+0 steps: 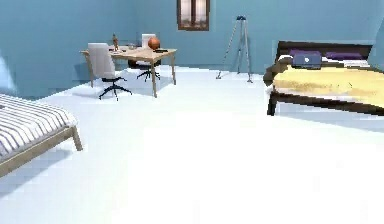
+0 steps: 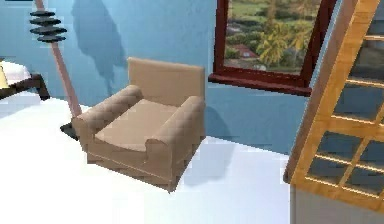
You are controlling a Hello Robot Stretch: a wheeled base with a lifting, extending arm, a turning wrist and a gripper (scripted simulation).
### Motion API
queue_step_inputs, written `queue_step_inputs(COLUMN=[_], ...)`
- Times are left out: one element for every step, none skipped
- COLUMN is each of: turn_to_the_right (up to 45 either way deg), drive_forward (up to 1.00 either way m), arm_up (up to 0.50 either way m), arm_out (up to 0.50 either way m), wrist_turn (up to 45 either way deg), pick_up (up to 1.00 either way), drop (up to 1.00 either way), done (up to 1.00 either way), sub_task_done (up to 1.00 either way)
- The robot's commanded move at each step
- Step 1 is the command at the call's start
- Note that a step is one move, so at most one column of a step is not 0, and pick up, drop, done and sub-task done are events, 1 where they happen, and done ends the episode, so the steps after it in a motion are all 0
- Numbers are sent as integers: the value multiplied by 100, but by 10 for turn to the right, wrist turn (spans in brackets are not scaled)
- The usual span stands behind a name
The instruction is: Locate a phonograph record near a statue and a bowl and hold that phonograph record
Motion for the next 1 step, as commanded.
queue_step_inputs(turn_to_the_right=[-120], drive_forward=[0], arm_up=[0], arm_out=[0], wrist_turn=[0], pick_up=[0], drop=[0], done=[0], sub_task_done=[0])
